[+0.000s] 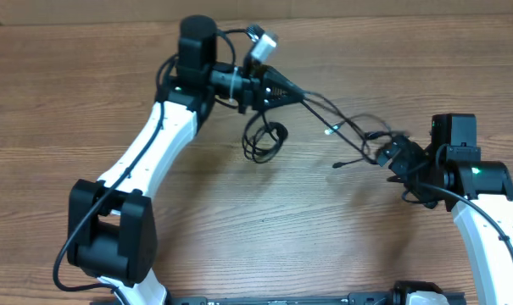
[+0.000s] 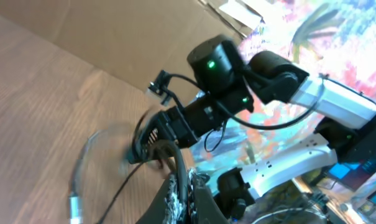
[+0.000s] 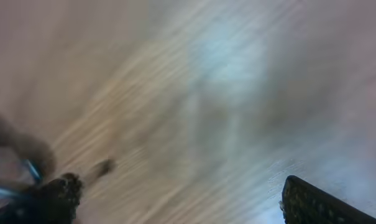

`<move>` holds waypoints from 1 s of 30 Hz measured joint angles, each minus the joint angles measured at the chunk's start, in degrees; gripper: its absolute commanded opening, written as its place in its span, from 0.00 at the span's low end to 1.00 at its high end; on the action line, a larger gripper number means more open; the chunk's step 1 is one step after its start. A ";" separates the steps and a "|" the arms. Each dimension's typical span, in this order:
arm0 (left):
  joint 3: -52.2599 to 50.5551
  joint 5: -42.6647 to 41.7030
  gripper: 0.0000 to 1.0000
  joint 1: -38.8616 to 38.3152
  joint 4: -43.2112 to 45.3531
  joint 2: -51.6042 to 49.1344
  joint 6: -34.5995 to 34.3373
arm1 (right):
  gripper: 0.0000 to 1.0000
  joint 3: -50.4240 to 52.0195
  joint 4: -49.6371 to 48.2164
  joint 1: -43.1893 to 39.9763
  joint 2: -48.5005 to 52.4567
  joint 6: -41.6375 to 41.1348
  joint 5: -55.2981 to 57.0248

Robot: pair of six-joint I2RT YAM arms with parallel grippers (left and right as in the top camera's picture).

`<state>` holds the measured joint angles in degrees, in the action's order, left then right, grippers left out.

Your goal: Untangle cables

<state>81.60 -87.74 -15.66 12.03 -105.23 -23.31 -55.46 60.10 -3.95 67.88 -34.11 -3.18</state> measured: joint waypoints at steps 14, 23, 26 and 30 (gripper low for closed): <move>-0.17 -1.84 0.04 7.10 9.92 0.59 -11.10 | 0.67 3.04 -5.25 -0.33 0.13 8.96 -11.13; -0.11 -1.81 0.04 9.29 10.25 1.84 -11.10 | 0.04 4.15 -8.98 -1.29 0.39 33.42 -42.71; 0.00 -1.81 0.04 9.44 10.25 2.05 -11.08 | 0.04 4.26 -8.85 -1.31 0.66 39.01 -50.25; 0.00 -1.81 0.04 9.75 10.03 2.10 -11.06 | 0.04 4.26 -8.85 -1.31 0.66 48.24 -63.28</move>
<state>81.60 -89.56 -5.91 22.06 -103.13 -34.37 -51.20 51.24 -5.26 68.53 14.13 -66.46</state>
